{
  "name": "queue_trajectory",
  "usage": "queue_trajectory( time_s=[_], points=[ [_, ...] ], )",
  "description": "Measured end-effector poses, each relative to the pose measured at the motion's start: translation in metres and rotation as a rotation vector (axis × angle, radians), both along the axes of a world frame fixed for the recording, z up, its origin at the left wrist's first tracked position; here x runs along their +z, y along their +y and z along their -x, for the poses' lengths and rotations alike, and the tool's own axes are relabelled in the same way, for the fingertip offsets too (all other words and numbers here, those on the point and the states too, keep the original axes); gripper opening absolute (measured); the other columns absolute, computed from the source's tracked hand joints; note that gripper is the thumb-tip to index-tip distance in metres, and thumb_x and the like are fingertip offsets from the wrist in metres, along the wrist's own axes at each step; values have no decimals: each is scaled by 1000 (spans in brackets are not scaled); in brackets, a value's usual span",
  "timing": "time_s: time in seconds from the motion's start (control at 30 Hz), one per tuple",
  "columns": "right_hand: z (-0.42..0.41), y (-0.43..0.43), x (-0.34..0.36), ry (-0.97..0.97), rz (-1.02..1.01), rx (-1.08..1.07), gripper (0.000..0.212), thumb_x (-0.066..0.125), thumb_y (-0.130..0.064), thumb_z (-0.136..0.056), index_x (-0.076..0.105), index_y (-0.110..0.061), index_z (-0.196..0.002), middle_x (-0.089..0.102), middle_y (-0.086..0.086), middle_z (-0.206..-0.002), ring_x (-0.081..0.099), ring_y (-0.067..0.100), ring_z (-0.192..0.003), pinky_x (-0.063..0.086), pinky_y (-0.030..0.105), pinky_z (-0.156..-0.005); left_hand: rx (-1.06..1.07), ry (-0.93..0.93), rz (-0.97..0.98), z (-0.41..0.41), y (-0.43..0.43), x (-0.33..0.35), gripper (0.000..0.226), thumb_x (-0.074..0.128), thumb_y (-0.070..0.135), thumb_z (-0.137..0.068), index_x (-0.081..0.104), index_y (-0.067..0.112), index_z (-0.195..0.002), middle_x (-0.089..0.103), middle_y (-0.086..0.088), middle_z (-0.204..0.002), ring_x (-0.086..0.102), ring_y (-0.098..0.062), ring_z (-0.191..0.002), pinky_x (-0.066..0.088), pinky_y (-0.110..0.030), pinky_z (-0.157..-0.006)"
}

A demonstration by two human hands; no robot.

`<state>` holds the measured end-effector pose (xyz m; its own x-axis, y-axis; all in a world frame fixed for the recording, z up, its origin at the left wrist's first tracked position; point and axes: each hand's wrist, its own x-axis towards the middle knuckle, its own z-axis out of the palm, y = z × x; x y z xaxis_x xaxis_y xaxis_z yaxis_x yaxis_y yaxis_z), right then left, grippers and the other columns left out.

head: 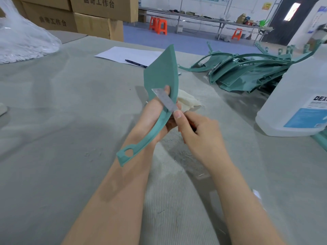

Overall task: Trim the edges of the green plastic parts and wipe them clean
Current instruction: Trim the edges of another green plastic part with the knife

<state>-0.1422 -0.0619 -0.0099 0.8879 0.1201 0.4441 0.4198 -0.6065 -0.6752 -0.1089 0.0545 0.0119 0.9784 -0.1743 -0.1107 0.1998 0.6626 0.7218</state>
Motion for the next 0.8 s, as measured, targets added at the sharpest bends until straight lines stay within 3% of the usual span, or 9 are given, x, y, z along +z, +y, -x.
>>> queue_trajectory(
  time_s=[0.13,0.23,0.33,0.37,0.47,0.67,0.8],
  points=[
    [0,1,-1,-9,22,24,52,38,-58,-95,52,-16,-66,53,5,-56,49,19,-52,40,35,-53,50,56,24,-3,3,-2,39,47,40,-99,45,16,-68,39,4,-49,39,-7,-39,37,-14,-39],
    [2,1,0,-14,17,43,54,38,-57,-96,52,-15,-67,53,6,-56,49,20,-53,39,35,-54,89,105,49,-3,4,-1,35,50,42,-97,55,14,-77,49,3,-47,48,-8,-39,41,-13,-42],
    [3,3,0,-10,9,54,50,40,-54,-94,53,-13,-67,53,7,-55,49,20,-53,40,36,-55,122,105,69,-4,4,0,38,48,42,-99,61,12,-117,55,1,-55,53,-6,-43,42,-12,-40],
    [3,3,0,-4,5,58,50,40,-54,-93,53,-13,-67,54,7,-55,49,20,-53,40,36,-55,126,96,54,-4,4,0,36,47,43,-99,61,14,-116,53,0,-61,52,-6,-45,41,-13,-40],
    [4,4,1,1,4,74,52,40,-54,-95,53,-12,-67,53,9,-56,49,20,-53,39,35,-55,113,72,20,-5,6,1,32,47,43,-99,52,17,-80,45,0,-66,48,-7,-44,40,-15,-40],
    [9,6,4,3,0,135,46,43,-51,-96,51,-18,-64,52,7,-54,48,19,-52,38,32,-52,59,-18,78,-3,5,4,44,35,40,-103,39,15,-67,36,4,-46,32,-5,-33,27,-15,-32],
    [15,15,2,1,84,232,41,47,-45,-97,49,-21,-65,37,-5,-50,36,11,-49,28,27,-51,41,36,125,-8,12,11,52,23,43,-104,30,15,-61,29,5,-36,24,-5,-24,18,-14,-29]
  ],
)
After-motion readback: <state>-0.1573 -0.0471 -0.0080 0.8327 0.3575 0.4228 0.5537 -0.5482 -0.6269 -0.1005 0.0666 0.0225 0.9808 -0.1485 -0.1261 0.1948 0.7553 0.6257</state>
